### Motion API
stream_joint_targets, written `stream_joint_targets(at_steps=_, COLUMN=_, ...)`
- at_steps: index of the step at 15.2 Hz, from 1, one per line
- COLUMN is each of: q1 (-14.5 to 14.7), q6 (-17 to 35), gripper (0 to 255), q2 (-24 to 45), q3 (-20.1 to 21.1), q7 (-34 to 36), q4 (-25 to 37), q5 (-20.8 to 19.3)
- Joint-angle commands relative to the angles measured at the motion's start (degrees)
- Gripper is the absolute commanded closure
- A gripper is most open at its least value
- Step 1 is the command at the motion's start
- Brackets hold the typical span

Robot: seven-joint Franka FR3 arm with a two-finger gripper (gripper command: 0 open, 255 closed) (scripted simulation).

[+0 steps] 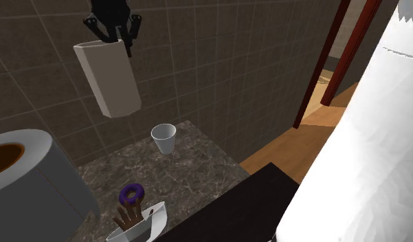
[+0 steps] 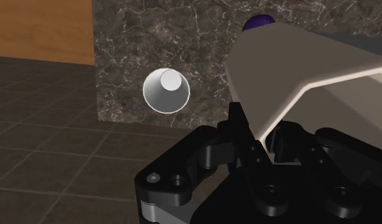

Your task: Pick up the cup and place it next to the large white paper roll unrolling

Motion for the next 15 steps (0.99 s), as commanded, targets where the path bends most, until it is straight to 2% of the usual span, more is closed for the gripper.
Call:
stream_joint_targets(at_steps=1, q1=1.2, q6=-1.0, gripper=255, q2=3.8, q3=1.0, q7=2.2, q4=4.9, q5=-0.7)
stream_joint_targets(at_steps=5, q1=4.3, q6=-4.4, gripper=255, q2=13.2, q3=2.5, q7=6.4, q4=17.4, q5=-2.8)
stream_joint_targets(at_steps=8, q1=7.6, q6=-8.6, gripper=255, q2=21.9, q3=3.1, q7=9.1, q4=30.2, q5=-4.8)
stream_joint_targets(at_steps=10, q1=10.7, q6=-13.4, gripper=255, q2=29.9, q3=3.1, q7=10.6, q4=43.0, q5=-6.6)
stream_joint_targets(at_steps=11, q1=13.7, q6=-19.3, gripper=255, q2=38.0, q3=2.6, q7=11.0, q4=57.1, q5=-8.1)
stream_joint_targets(at_steps=13, q1=12.4, q6=-14.7, gripper=255, q2=34.2, q3=2.7, q7=11.1, q4=48.7, q5=-7.3)
stream_joint_targets(at_steps=15, q1=11.6, q6=-11.6, gripper=255, q2=32.1, q3=2.9, q7=11.2, q4=43.4, q5=-6.9)
